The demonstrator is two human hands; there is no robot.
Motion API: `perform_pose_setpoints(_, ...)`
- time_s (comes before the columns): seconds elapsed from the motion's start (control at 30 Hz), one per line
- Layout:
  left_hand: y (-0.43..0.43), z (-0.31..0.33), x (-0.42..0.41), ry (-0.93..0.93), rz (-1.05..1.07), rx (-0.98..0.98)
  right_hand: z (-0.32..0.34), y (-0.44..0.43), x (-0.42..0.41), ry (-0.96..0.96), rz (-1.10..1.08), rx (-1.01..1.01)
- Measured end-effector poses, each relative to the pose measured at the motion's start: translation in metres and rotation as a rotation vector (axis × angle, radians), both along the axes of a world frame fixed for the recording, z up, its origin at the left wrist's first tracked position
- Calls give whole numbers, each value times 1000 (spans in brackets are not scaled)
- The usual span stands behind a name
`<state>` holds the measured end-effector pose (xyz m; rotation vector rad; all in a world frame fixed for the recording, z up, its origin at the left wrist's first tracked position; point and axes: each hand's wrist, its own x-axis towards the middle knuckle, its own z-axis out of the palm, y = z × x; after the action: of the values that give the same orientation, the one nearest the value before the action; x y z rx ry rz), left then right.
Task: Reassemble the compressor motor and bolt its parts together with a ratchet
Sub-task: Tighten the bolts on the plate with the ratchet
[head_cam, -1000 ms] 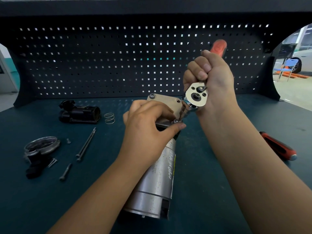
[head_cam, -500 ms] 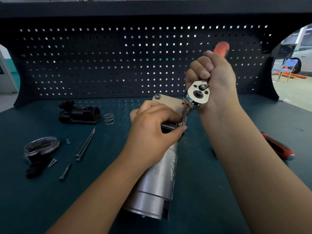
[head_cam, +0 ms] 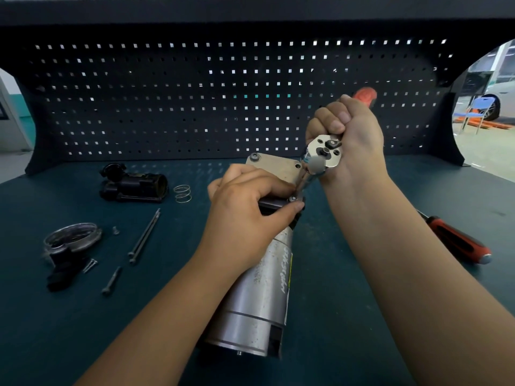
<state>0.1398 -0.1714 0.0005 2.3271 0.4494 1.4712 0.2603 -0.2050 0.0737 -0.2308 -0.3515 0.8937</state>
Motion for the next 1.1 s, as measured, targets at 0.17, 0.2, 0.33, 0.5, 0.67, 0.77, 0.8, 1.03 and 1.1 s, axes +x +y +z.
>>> perform_pose_setpoints(0.17,0,0,-1,1,6,-19,1,1,-2,-55,-114,-89)
perform_pose_setpoints(0.2,0,0,-1,4,7,-18,0,2,-3,-69,-123,-102)
perform_pose_setpoints(0.33,-1,1,-2,0,9,-8,-1,5,-5,-78,-153,-127)
perform_pose_setpoints(0.5,-2,1,-1,1,9,-9,1,5,0,-95,-223,-110)
perform_pose_setpoints(0.67,-2,1,-1,5,14,-13,-2,7,-3,-123,-237,-83)
perform_pose_setpoints(0.77,-3,1,-1,10,31,-11,-4,8,-6,-130,-249,-116)
perform_pose_setpoints(0.8,-3,1,-1,13,36,-10,-4,8,-6,-140,-278,-139)
perform_pose_setpoints(1.03,-4,0,1,45,85,36,-5,-5,-11,-189,-563,-225)
perform_pose_setpoints(1.1,-4,-1,2,64,92,42,-7,-8,-12,-137,-602,-221)
